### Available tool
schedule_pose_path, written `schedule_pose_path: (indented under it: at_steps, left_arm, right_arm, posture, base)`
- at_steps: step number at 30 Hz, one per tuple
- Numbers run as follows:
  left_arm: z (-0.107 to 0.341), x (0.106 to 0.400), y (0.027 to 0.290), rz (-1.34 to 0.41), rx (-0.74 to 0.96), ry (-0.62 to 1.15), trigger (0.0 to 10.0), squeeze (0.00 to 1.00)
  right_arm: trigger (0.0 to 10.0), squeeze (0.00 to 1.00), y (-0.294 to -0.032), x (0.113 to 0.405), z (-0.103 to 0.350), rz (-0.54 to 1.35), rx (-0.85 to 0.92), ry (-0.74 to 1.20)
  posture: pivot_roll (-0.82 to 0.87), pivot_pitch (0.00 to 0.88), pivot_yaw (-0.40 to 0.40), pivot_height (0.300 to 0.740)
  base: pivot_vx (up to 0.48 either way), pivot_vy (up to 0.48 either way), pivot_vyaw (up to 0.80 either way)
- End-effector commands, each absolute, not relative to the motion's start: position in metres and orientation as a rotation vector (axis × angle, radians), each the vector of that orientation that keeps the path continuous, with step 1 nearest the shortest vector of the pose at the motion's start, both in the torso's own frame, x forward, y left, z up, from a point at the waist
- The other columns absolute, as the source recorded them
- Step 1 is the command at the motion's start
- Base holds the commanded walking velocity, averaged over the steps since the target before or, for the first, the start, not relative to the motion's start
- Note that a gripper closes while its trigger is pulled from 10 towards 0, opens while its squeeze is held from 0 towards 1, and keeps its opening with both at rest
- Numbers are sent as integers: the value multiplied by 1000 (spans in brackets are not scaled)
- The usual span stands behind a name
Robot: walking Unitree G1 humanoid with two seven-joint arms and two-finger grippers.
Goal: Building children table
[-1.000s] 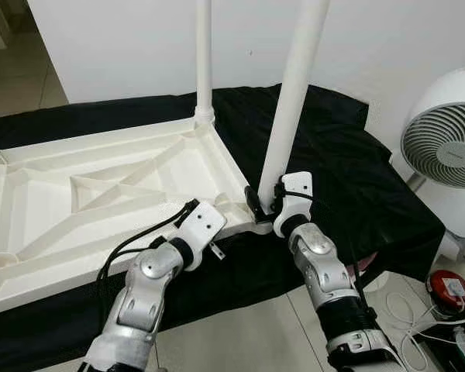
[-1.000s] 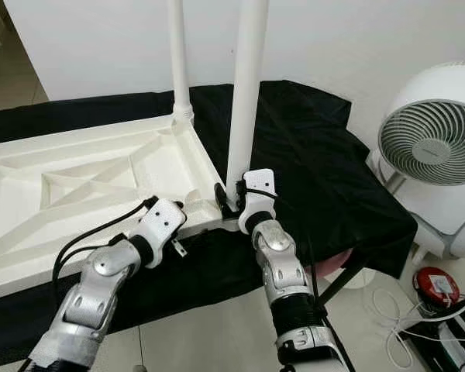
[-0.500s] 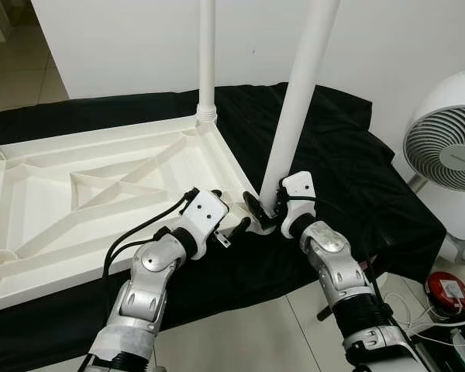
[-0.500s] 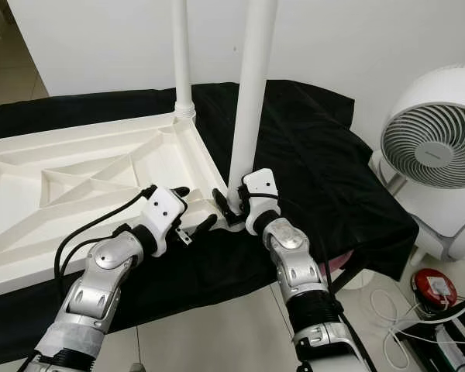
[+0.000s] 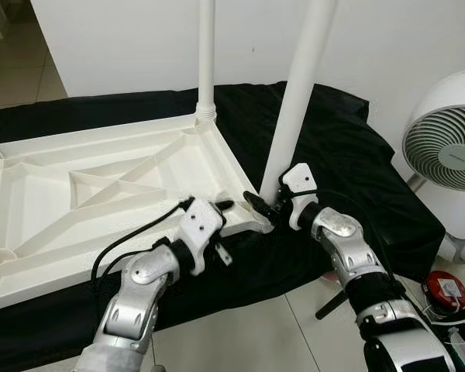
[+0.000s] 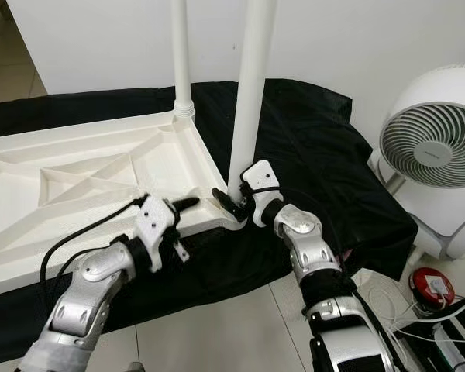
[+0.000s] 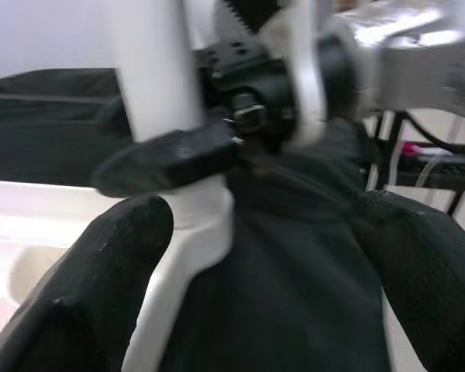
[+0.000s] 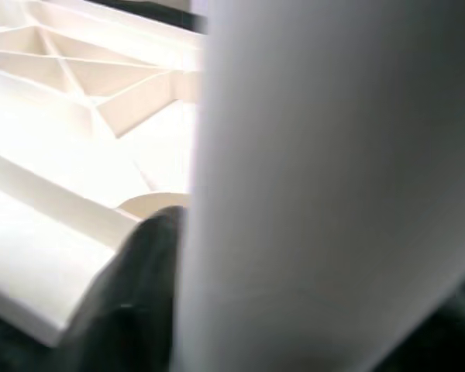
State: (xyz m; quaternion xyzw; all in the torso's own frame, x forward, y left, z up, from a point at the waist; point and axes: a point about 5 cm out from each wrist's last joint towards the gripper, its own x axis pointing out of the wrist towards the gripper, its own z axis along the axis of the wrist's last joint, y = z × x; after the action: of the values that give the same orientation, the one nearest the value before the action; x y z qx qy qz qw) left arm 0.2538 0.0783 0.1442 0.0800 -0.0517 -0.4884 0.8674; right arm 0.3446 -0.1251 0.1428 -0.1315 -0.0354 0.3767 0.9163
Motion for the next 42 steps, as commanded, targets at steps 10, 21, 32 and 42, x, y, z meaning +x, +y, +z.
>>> schedule_pose_path:
  at_steps: [10, 21, 32, 42]
  left_arm:
    - [146, 248, 80, -1051, 161, -98, 10000, 0]
    - [147, 247, 81, -1043, 137, -97, 10000, 0]
    - [148, 249, 84, -1039, 127, -93, 10000, 0]
    - [148, 247, 84, -1048, 124, -88, 10000, 0]
  right_arm:
    - [0, 0, -129, 342, 125, 791, -226, 3]
    - [10000, 0, -117, 341, 128, 533, -51, -34]
    - [10000, 0, -101, 324, 123, 211, 20, -49]
    - [10000, 1000, -88, 317, 128, 175, 53, -56]
  posture:
    - [16, 0, -69, 740]
    - [7, 0, -83, 740]
    - [-5, 0, -82, 740]
    - [-1, 0, -77, 740]
  base:
    - [0, 0, 0]
    - [0, 0, 0]
    - [0, 0, 0]
    - [0, 0, 0]
